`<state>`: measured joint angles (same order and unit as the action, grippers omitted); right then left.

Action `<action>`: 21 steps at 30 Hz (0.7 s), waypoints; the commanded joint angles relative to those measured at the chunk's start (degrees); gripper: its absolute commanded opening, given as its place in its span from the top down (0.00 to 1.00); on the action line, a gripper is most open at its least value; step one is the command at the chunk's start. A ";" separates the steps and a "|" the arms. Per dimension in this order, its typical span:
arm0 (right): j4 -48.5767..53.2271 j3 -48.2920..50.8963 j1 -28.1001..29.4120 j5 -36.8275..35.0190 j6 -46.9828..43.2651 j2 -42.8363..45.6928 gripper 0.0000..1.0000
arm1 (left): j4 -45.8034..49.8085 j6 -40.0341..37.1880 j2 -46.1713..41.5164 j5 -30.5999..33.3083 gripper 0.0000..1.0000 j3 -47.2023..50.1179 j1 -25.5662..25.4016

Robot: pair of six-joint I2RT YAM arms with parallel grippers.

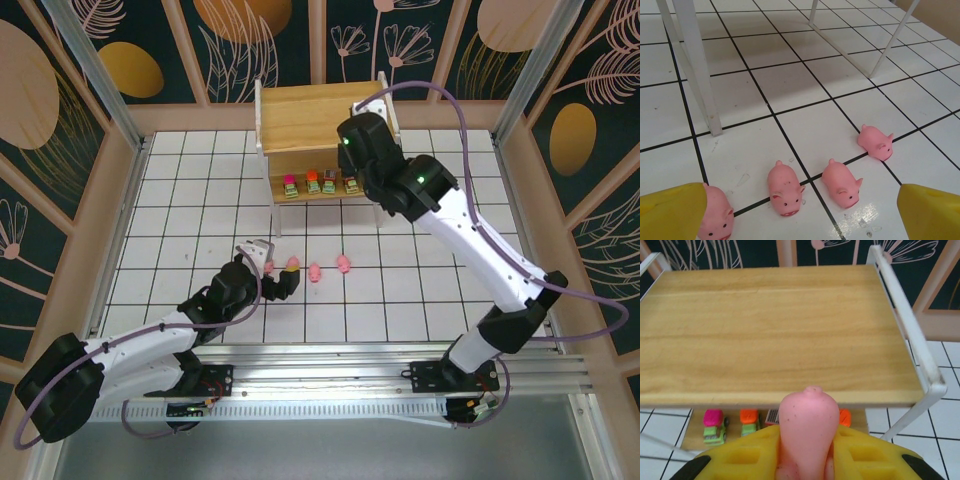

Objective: Place and organize the plastic toys onto the shelf

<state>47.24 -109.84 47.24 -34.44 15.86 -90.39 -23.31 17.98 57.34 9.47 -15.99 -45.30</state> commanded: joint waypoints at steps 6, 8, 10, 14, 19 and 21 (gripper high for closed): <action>2.63 -9.04 -6.40 3.00 -5.37 -6.19 0.72 | 0.37 -1.23 -0.59 1.07 0.03 0.34 0.21; 3.31 -11.03 -7.97 3.94 -6.02 -7.79 0.72 | 0.45 -1.22 -0.69 1.29 0.03 0.34 0.30; 3.71 -12.49 -9.28 4.92 -6.50 -9.15 0.72 | 0.46 -1.22 -0.65 1.42 0.03 0.42 0.21; 4.77 -15.13 -10.95 6.30 -7.33 -11.75 0.72 | 0.46 -1.32 -0.58 1.51 0.03 0.43 0.26; 5.81 -16.97 -12.20 7.01 -8.03 -13.73 0.71 | 0.50 -1.28 -0.58 1.56 0.03 0.33 0.26; 5.93 -16.77 -12.35 7.01 -8.13 -13.89 0.71 | 0.59 -1.28 -0.56 1.60 0.03 0.35 0.21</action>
<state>51.53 -124.57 35.33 -28.25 9.06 -103.83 -23.29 17.67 57.34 10.37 -15.99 -45.30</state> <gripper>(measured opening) 0.287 0.974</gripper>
